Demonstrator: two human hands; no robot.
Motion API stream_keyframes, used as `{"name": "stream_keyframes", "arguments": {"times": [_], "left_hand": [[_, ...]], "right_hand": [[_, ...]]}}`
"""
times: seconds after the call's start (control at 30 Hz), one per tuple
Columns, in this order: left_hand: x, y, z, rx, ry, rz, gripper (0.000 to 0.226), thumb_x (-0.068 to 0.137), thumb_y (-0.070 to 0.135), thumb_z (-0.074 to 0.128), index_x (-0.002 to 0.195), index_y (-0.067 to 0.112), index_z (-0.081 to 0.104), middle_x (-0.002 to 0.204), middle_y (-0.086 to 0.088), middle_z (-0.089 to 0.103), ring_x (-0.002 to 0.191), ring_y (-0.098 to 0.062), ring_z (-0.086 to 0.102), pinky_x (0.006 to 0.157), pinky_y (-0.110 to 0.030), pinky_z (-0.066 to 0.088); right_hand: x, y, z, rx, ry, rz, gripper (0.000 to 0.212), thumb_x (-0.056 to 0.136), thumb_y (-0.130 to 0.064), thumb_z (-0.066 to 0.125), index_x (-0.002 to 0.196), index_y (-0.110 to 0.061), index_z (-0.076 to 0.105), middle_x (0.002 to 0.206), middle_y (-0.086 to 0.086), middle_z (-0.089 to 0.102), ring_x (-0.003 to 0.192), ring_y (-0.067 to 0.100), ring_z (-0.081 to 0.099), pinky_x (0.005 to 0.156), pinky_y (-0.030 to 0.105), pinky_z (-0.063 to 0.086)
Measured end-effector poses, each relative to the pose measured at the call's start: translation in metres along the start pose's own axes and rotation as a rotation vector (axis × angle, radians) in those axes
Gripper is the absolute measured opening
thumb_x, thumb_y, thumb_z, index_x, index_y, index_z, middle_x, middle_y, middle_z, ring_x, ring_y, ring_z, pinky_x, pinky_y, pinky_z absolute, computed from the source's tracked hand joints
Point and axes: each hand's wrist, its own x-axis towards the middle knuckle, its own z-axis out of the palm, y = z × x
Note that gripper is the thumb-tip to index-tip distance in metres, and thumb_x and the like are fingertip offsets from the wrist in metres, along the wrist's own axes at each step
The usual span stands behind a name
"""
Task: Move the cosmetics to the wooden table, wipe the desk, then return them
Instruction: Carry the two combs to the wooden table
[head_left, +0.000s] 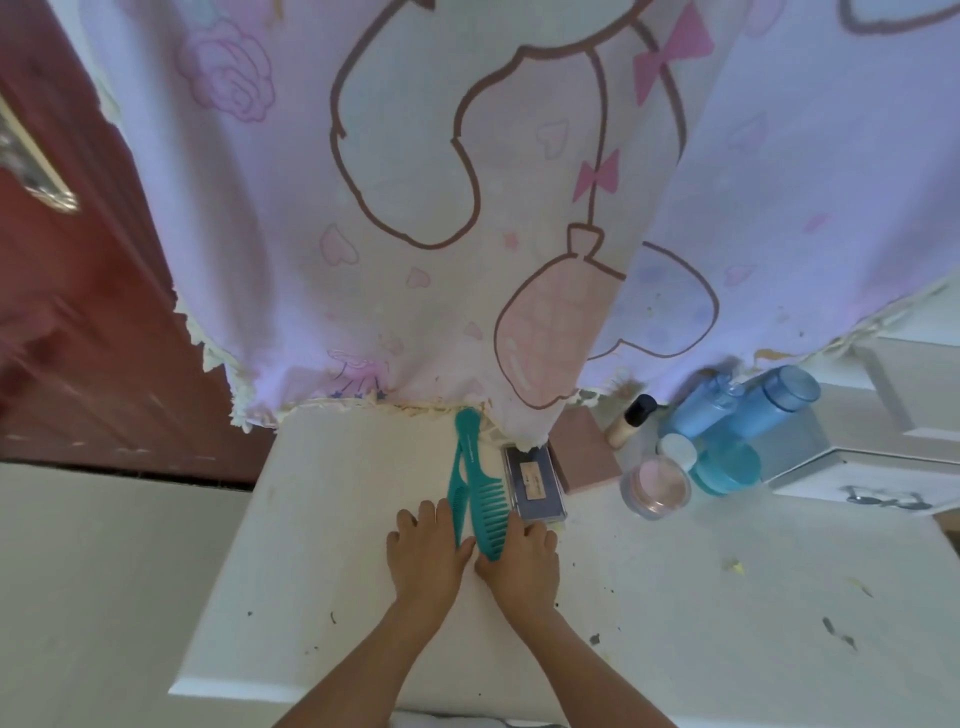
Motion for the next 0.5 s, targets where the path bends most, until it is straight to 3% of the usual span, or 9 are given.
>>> {"name": "stream_keyframes", "arguments": {"times": [0.1, 0.2, 0.27, 0.5], "left_hand": [[0.005, 0.000, -0.001, -0.023, 0.042, 0.030, 0.040, 0.055, 0.029, 0.085, 0.082, 0.009, 0.063, 0.071, -0.005, 0.061, 0.059, -0.022, 0.057, 0.043, -0.027, 0.034], [0.010, -0.005, 0.002, -0.077, 0.004, -0.043, 0.027, 0.084, 0.027, 0.059, 0.102, 0.006, 0.057, 0.097, -0.010, 0.061, 0.085, -0.025, 0.058, 0.061, -0.031, 0.037], [0.011, -0.007, 0.003, -0.068, -0.033, -0.091, 0.026, 0.089, 0.027, 0.048, 0.105, 0.008, 0.054, 0.105, -0.008, 0.058, 0.095, -0.023, 0.055, 0.066, -0.029, 0.037], [0.007, -0.020, -0.006, -0.121, -0.118, -0.130, 0.025, 0.091, 0.023, 0.043, 0.105, 0.005, 0.053, 0.104, -0.010, 0.059, 0.090, -0.024, 0.060, 0.065, -0.029, 0.042]], "right_hand": [[0.001, 0.008, -0.002, -0.039, -0.128, 0.006, 0.060, 0.076, -0.031, 0.062, 0.126, -0.012, 0.035, 0.119, 0.009, 0.043, 0.109, 0.024, 0.041, 0.082, 0.027, 0.038], [0.003, 0.010, -0.004, -0.019, -0.154, -0.018, 0.057, 0.076, -0.031, 0.063, 0.123, -0.010, 0.038, 0.119, 0.009, 0.042, 0.110, 0.023, 0.041, 0.083, 0.028, 0.042], [0.005, 0.011, -0.006, -0.018, -0.155, -0.034, 0.052, 0.077, -0.029, 0.063, 0.119, -0.009, 0.041, 0.118, 0.010, 0.042, 0.109, 0.023, 0.041, 0.082, 0.029, 0.044], [0.008, 0.012, -0.011, -0.011, -0.176, -0.059, 0.046, 0.078, -0.026, 0.063, 0.115, -0.007, 0.045, 0.117, 0.010, 0.043, 0.103, 0.024, 0.047, 0.079, 0.031, 0.046]]}}
